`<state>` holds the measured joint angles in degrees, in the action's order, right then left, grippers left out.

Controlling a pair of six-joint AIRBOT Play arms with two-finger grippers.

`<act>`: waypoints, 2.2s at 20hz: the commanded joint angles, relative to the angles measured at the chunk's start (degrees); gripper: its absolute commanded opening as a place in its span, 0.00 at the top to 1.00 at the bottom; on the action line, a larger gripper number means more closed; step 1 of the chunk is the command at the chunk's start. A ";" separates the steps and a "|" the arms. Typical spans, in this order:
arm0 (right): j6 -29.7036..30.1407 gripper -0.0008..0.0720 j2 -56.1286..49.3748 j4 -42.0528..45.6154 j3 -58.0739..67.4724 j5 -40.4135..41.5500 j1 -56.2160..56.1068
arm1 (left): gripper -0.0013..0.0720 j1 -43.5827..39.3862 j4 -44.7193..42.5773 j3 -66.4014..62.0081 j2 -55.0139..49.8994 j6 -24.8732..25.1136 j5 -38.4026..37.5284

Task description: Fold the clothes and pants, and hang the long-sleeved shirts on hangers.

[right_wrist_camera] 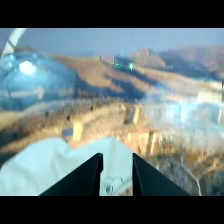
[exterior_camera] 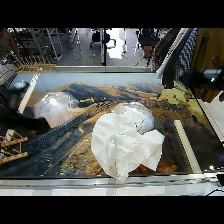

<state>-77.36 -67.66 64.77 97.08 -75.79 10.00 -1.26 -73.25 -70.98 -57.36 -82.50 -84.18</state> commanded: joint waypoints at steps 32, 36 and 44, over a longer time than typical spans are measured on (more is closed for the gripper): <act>-0.83 0.97 6.19 3.32 -26.99 3.82 -17.90 | 0.96 -16.20 28.28 7.45 -9.79 10.14 25.97; -2.62 0.97 10.16 4.28 -8.02 2.12 -17.90 | 0.34 -15.13 27.91 4.52 -9.46 12.44 14.19; -2.49 0.97 10.05 2.60 -3.45 -2.34 -17.90 | 0.01 -36.87 33.35 13.14 -17.81 22.29 51.08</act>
<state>-79.55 -57.80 67.31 92.25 -76.71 -7.86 -32.21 -43.59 -58.78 -71.64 -62.94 -47.75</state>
